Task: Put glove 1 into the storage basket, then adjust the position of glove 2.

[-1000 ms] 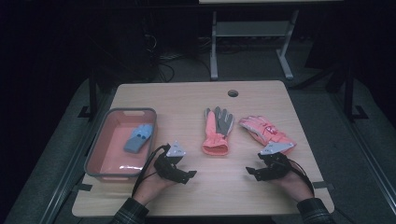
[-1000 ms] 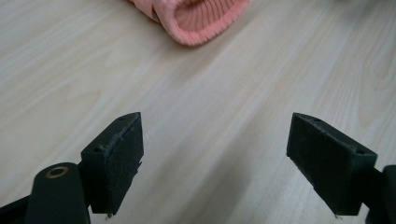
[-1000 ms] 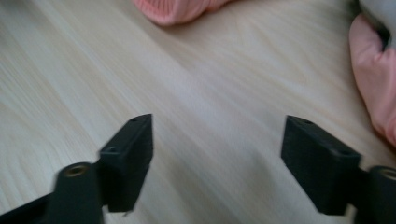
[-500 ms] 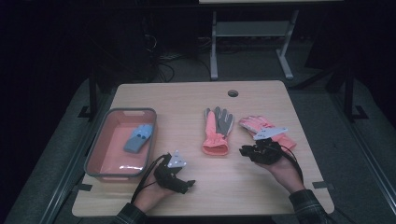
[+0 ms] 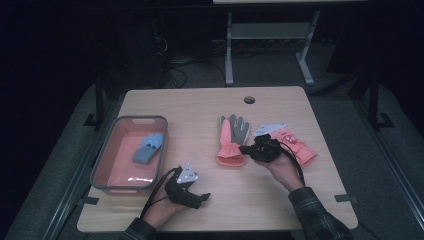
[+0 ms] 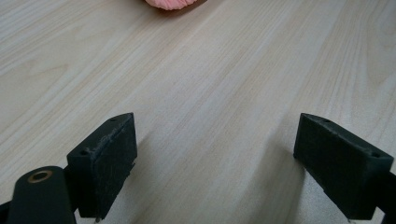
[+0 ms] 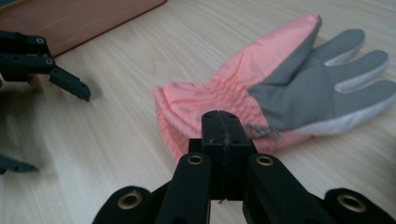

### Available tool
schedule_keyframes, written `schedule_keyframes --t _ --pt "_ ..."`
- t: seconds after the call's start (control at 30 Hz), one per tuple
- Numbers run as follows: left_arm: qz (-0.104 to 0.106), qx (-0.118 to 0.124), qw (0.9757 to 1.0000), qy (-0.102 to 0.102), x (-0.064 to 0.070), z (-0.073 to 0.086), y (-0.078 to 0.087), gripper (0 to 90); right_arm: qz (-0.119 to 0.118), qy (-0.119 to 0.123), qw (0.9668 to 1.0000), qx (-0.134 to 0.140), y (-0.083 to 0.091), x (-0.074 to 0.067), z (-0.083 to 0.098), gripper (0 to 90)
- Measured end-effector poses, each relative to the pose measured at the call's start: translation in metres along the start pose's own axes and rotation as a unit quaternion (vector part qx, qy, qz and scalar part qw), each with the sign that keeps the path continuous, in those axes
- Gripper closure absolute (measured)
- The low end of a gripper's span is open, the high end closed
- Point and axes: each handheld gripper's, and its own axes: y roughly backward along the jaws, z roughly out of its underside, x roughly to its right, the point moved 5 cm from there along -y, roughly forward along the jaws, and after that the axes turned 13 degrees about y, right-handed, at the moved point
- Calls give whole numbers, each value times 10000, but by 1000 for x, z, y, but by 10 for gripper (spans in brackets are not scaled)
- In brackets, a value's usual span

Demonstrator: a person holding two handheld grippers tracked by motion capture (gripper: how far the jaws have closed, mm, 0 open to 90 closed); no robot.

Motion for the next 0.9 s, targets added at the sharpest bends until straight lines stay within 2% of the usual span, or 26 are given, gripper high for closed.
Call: schedule_keyframes --t 0.2,0.27,0.4,0.73,0.9 --pt "26 -10 10000 4 0 0 0 125 -8 -9 10000 -95 -17 1 -7 899" --pt "41 3 10000 15 0 0 -1 125 -1 -19 9999 -163 -26 1 -7 898" --pt "47 -1 10000 8 0 0 -1 125 -39 -7 9997 -250 -31 1 -4 899" --pt "46 2 10000 -22 -1 -1 -1 125 -165 29 9995 -277 -26 -5 1 899" --pt "53 0 10000 -33 -1 -1 -1 125 -227 160 9991 -319 -20 -10 6 899"
